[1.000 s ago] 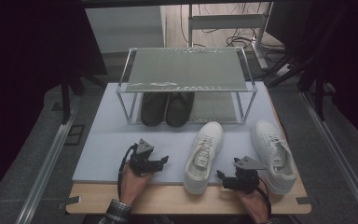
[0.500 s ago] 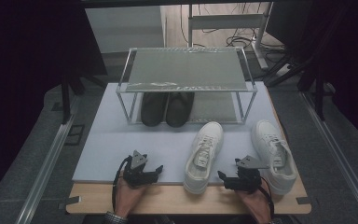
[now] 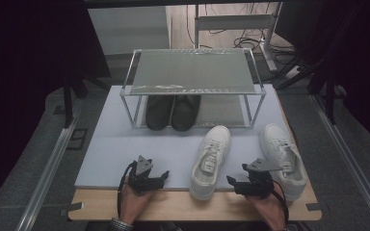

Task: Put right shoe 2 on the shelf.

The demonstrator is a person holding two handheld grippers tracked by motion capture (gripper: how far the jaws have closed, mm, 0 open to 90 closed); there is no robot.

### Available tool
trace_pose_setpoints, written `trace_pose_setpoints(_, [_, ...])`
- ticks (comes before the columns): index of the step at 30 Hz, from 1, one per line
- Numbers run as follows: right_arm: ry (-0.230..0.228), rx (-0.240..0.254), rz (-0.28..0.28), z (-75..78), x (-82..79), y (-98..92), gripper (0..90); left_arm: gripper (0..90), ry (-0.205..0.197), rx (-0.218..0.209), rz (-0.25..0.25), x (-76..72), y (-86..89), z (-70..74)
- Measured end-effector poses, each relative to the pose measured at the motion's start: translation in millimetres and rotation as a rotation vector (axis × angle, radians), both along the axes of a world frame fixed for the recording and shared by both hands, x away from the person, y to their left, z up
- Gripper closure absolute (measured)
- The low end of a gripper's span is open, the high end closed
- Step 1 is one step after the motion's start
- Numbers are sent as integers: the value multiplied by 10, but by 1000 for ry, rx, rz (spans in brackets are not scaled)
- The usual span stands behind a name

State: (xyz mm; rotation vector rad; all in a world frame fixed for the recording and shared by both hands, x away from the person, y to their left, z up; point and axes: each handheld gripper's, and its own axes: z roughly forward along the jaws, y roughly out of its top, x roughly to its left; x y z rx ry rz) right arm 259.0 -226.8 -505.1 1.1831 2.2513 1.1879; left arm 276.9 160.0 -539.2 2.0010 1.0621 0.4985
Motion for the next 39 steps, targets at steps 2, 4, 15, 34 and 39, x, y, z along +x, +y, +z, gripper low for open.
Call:
trace_pose_setpoints(2, [-3,-3,9,29,-12,-8,304,174,0,0,2,-1,-2,0])
trace_pose_setpoints(4, [-4,-4,21,64,-27,-10,364,174,0,0,3,-1,-3,0])
trace_pose_setpoints(15, [8,-16,85,212,-59,17,696,175,-2,0,7,-5,-7,0])
trace_pose_setpoints(34, [52,129,230,526,-52,291,894,175,-2,0,8,-7,-9,0])
trace_pose_setpoints(39, [62,127,265,510,-40,432,882,175,-3,1,8,-7,-9,0])
